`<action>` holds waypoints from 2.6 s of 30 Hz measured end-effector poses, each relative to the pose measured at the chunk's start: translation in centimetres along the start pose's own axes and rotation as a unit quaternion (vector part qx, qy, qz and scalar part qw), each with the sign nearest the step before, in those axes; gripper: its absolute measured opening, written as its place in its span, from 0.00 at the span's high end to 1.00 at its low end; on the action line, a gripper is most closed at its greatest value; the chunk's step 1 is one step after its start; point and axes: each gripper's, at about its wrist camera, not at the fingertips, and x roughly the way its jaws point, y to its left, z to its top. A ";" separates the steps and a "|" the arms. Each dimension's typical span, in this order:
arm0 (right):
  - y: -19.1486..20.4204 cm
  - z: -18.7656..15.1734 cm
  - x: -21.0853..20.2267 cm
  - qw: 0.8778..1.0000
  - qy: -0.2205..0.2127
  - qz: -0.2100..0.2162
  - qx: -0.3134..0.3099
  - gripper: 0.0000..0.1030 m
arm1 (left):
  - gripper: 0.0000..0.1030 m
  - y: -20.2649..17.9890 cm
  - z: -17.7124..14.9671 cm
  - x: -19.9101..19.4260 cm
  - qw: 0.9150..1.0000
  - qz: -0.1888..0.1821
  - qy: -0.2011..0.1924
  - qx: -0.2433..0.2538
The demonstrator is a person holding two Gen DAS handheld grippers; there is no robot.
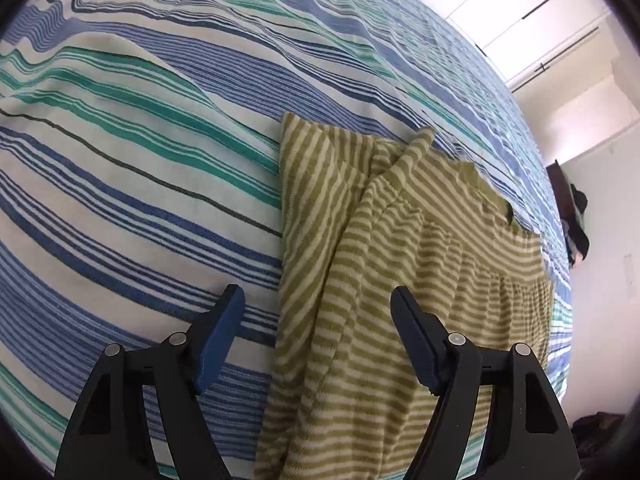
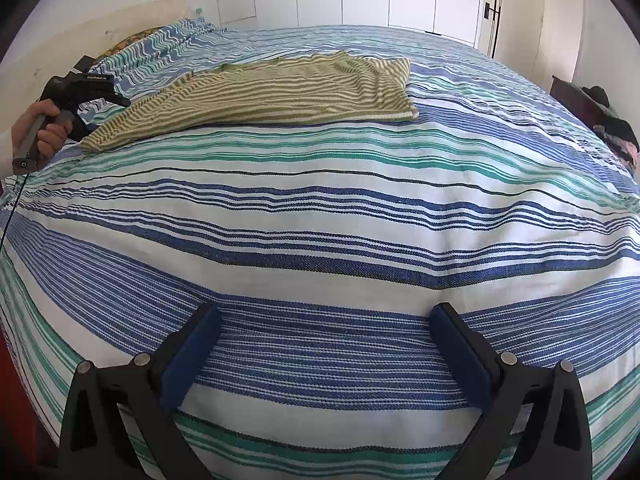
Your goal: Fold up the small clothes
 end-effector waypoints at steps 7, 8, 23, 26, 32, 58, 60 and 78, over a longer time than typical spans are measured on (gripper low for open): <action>0.0 0.1 0.1 1.000 0.000 0.002 -0.001 0.00 | 0.94 -0.8 0.5 -0.7 1.000 -0.012 -0.008 0.001; -0.1 0.2 0.1 1.000 0.000 0.002 -0.002 0.00 | 0.95 -1.7 0.7 -1.3 1.000 -0.009 -0.011 0.002; 0.0 0.6 0.4 1.000 0.015 0.006 -0.001 0.00 | 0.95 -33.1 -3.1 0.4 0.987 -0.084 0.017 0.135; 0.0 0.6 0.5 1.000 0.013 0.008 -0.001 0.00 | 0.95 -36.6 -5.4 4.6 0.985 -0.060 0.042 0.156; 0.0 0.5 0.4 1.000 0.008 0.011 -0.003 0.00 | 0.95 -39.7 -9.4 9.7 0.978 0.007 0.059 0.201; -9.5 9.5 -1.5 0.921 -0.038 0.286 0.263 0.17 | 0.16 -19.9 -14.3 -4.1 0.963 0.051 -0.036 0.264; -10.1 11.8 1.2 0.905 -0.015 0.313 0.287 0.27 | 0.16 -19.9 -16.2 -3.3 0.952 0.060 -0.040 0.298; -12.3 13.3 9.9 0.907 0.090 0.183 0.368 0.93 | 0.77 -20.5 -18.9 1.6 0.944 0.080 0.000 0.321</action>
